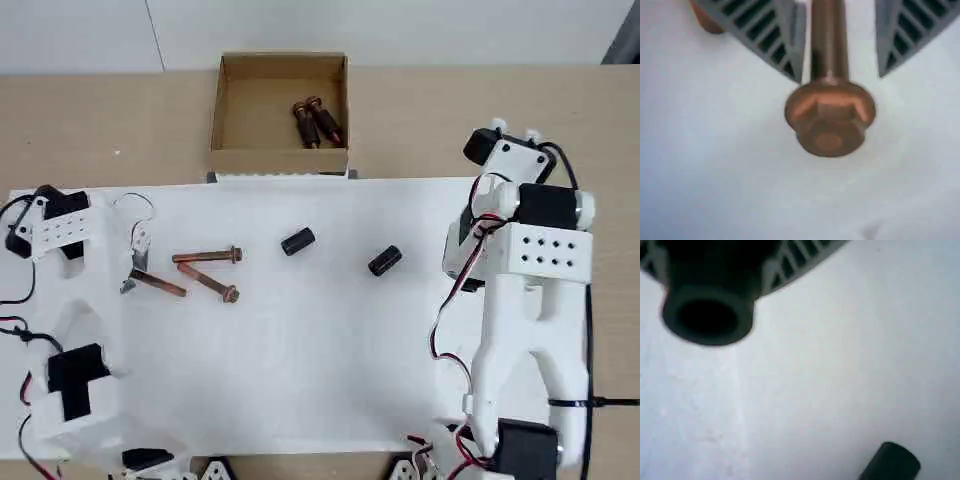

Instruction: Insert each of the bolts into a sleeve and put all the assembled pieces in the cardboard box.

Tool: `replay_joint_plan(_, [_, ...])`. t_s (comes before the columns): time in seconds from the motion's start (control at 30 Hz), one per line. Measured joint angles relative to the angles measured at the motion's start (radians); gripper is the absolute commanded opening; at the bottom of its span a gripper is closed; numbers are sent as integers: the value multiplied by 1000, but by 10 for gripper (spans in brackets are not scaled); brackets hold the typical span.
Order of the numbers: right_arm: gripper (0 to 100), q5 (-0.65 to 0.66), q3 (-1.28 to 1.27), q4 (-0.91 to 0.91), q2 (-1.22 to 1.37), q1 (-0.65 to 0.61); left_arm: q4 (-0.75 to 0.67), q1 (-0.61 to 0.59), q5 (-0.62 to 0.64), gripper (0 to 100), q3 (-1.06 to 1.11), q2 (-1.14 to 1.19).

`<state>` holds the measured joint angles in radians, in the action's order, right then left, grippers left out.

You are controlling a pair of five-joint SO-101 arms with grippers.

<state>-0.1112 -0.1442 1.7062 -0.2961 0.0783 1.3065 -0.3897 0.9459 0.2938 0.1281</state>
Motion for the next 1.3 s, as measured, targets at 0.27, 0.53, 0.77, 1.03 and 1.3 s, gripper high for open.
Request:
replay_joint_plan(0.27, [4,0,0,0,0,0,-55,0,-2,20,-12,89])
replay_joint_plan(0.53, [4,0,0,0,-9,0,-71,3,3,5,-28,109])
replay_joint_plan(0.77, [4,0,0,0,-187,0,-66,17,-6,5,-23,-6])
replay_joint_plan(1.03, [4,0,0,3,-436,0,-15,221,-143,5,-23,-364])
replay_joint_plan(1.3, [4,41,0,6,-646,-3,-14,442,-420,5,-18,-783])
